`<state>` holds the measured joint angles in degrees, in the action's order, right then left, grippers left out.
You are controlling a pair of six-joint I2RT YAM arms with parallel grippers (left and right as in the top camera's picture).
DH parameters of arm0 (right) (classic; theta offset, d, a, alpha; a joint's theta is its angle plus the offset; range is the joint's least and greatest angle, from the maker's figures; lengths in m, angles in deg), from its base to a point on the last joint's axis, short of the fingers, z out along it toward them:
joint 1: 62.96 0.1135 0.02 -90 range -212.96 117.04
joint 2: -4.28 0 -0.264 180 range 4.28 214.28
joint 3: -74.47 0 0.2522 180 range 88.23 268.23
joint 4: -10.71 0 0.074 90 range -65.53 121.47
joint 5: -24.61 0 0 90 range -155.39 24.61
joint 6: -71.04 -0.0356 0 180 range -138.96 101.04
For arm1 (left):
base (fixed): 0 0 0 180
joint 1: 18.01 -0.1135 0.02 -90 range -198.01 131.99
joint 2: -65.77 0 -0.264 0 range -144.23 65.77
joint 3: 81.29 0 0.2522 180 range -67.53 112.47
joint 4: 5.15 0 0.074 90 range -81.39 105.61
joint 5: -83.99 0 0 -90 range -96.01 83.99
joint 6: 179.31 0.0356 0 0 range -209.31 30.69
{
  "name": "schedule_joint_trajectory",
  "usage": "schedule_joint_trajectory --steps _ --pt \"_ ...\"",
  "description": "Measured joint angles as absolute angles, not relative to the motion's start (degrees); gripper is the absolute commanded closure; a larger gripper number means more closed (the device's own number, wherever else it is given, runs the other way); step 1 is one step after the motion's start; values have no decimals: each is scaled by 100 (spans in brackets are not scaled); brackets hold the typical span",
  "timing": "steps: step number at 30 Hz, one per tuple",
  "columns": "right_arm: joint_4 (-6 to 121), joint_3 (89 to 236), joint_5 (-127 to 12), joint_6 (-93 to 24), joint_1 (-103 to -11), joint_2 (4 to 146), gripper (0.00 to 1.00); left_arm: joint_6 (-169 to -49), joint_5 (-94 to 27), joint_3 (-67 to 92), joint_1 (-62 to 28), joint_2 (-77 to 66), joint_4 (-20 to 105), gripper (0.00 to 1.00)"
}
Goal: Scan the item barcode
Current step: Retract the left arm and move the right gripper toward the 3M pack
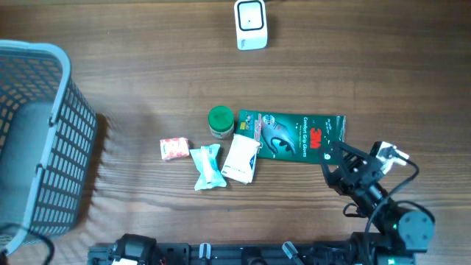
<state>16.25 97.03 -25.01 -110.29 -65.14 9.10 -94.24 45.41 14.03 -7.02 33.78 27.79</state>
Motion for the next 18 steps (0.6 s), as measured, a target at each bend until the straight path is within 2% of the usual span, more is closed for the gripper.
schedule_joint_trajectory --steps 2,8,10,14,18 --pt "2416 10369 -2446 -10404 -6514 1365 0 -9439 4025 1082 -862 3833 2801 0" --pt "6359 13775 -2879 -8000 -6490 3555 0 -9664 3096 360 -1712 5306 2578 0" --pt "7233 14546 -3143 -7390 -6487 4202 1 -9697 2674 196 -1935 5673 2574 0" --pt "8405 15543 -3823 -6644 -6184 5216 1 -9717 1907 -287 -2178 6128 2515 0" --pt "8595 15930 -4660 -6467 -5080 6003 1 -9723 1625 -1119 -2213 6473 2001 0"
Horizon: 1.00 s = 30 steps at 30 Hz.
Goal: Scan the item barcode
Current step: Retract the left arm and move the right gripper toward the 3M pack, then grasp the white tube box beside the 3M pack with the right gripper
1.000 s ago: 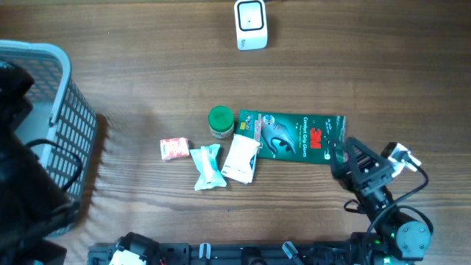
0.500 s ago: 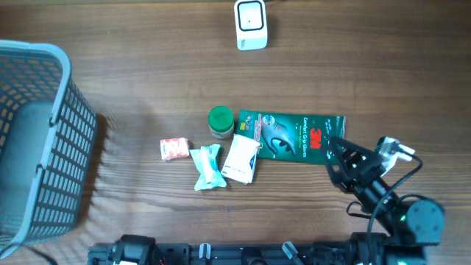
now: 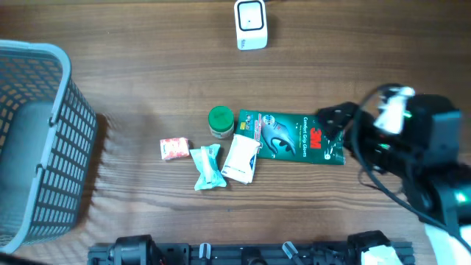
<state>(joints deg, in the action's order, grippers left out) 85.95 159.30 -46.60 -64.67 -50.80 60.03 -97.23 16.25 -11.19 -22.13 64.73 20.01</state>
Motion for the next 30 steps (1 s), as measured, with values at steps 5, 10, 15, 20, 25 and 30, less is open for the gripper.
schedule_joint_trajectory --steps 5,10,15,20,25,30 --pt "8986 16323 -5875 -7178 -3355 7373 0 -9723 1549 -1375 -2228 6478 1831 0" --pt "9567 16387 -6227 -8380 -3047 8958 0 -10086 1529 -1347 -2230 6489 2464 0" --pt "9163 16391 -6026 -7770 -3027 10400 0 -11597 640 -1528 -2232 6493 4536 0" --pt "8169 16389 -5799 -6778 -2931 10741 0 -11288 -842 -2184 -2232 6495 4545 0" --pt "7111 16144 -5071 -6140 -2929 10735 0 -11199 -1644 -3906 -2232 6495 3503 0" --pt "6381 15088 -4828 -6111 -2929 10741 0 -11236 -1793 -4212 -2230 6493 3850 0"
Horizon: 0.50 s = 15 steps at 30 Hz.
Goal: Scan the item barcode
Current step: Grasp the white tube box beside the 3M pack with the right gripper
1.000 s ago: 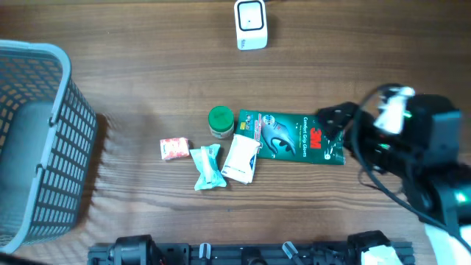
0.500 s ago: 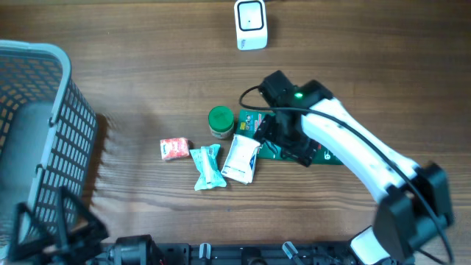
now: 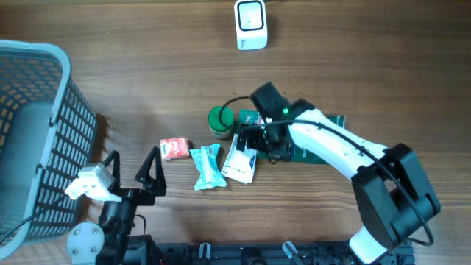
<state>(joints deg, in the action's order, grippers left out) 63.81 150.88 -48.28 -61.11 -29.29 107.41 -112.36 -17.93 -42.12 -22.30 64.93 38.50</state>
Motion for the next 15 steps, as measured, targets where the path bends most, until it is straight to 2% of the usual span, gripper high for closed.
schedule_joint_trajectory --steps 2,5,10,11,13,15 --pt "5751 14706 -4588 -6107 -2929 10741 0 -11236 -1797 -4212 -2230 6493 3907 0" --pt "5021 14406 -4225 -6120 -2931 10639 6 -11236 -1813 -4208 -2232 6493 4167 0" --pt "4678 14120 -4039 -6266 -2938 10518 13 -11236 -1813 -4210 -2230 6493 4654 0" --pt "4669 14113 -4026 -6282 -2936 10518 11 -11236 -1813 -4210 -2230 6493 4744 0" --pt "4669 14087 -3967 -6308 -2936 10518 0 -11236 -1813 -4210 -2232 6493 4866 0" --pt "4746 14085 -3899 -6336 -2936 10457 0 -11236 -1813 -4210 -2232 6493 4984 0"
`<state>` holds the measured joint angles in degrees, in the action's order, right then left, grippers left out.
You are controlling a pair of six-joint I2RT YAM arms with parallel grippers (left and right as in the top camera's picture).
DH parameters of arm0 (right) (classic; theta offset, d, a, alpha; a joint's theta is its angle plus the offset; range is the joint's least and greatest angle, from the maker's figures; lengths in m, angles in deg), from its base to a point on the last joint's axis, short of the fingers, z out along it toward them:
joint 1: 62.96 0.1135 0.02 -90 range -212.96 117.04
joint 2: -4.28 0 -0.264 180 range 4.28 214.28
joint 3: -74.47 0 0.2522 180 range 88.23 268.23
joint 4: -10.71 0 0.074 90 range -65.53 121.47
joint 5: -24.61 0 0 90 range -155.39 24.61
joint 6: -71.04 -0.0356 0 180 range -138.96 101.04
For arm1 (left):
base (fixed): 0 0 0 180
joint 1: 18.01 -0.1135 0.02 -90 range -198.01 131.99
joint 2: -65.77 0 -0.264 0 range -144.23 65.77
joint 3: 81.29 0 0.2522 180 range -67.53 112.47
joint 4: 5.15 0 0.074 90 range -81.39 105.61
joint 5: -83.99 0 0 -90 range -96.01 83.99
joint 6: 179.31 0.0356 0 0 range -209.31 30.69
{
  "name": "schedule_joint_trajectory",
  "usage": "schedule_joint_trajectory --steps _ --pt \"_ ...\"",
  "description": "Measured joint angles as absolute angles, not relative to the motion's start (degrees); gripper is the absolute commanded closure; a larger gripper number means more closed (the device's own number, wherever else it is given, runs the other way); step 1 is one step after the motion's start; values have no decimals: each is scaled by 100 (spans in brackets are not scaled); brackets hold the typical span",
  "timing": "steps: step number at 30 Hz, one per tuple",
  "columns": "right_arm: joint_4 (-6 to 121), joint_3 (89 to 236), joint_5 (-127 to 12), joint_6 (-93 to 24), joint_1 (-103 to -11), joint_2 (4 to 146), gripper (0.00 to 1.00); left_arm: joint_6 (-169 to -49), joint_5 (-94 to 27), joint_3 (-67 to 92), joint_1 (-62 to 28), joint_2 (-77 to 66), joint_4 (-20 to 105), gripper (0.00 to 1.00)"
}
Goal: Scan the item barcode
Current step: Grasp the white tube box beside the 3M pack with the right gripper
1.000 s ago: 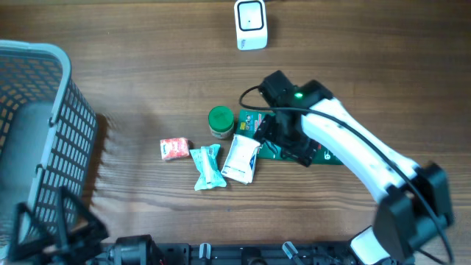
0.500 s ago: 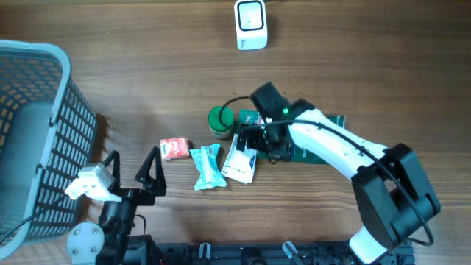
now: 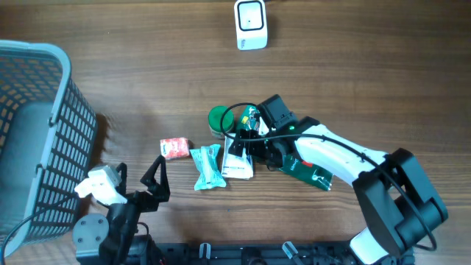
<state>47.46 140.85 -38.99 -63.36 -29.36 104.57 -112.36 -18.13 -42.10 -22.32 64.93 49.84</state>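
Note:
The green 3M glove package (image 3: 307, 168) lies slanted, its right end swung toward the table's front. My right gripper (image 3: 247, 137) is at the package's left end, by the green-lidded jar (image 3: 219, 120), and looks shut on that end; the arm hides the grip itself. The white barcode scanner (image 3: 251, 24) stands at the far edge. My left gripper (image 3: 140, 175) hovers open near the front left, holding nothing.
A red packet (image 3: 174, 148), a teal packet (image 3: 206, 166) and a white packet (image 3: 238, 162) lie in a row left of the package. A grey slatted basket (image 3: 44, 140) fills the left side.
The glove package has turned from lying level to slanting, its right end nearer the front. My right gripper has shifted slightly at its left end. The left gripper has edged a little to the right.
At first my right gripper sat at the front right, past the package's right end, and the left arm was out of sight. Then the right arm stood right of the package. Later it reached over the package's left end and the left gripper appeared. Now the package is slanted.

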Motion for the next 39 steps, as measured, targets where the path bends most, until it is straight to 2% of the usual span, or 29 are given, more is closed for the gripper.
schedule_joint_trajectory --steps 4,10,15,20,22,27,28,30,33,37,38,39 --pt "5513 13842 -4291 -6312 -2925 9968 0 -11236 -1813 -4210 -2230 6493 5264 0" --pt "5819 13803 -4402 -5873 -2925 9406 0 -11236 -1813 -4210 -2232 6493 5684 0" --pt "6009 13790 -4402 -6227 -2925 9406 0 -11236 -1813 -4210 -2230 6493 5900 0" --pt "4792 13008 -4186 -6618 -2925 9399 1 -11236 -1813 -4210 -2232 6493 6060 0" --pt "4048 12614 -3891 -6924 -2929 9255 5 -11236 -1813 -4214 -2232 6493 6099 0" --pt "3583 12258 -3534 -7427 -2929 9159 10 -11236 -1813 -4214 -2232 6493 6252 0" --pt "3530 12238 -3517 -7458 -2929 9152 13 -11236 -1813 -4214 -2232 6493 6270 0" --pt "3364 12142 -3471 -7541 -2929 9137 26 -11236 -1813 -4214 -2230 6493 6372 0" --pt "3098 12006 -3401 -7611 -2925 9196 30 -11236 -1813 -4216 -2232 6493 6399 0" --pt "2781 12000 -3283 -7637 -2925 9476 70 -11236 -1813 -4216 -2230 6493 6412 0" --pt "2691 11993 -3255 -7639 -2925 9552 94 -11236 -1813 -4216 -2232 6493 6414 0" --pt "2584 11974 -3211 -7595 -2927 9670 96 -11236 -1813 -4216 -2232 6493 6412 0"
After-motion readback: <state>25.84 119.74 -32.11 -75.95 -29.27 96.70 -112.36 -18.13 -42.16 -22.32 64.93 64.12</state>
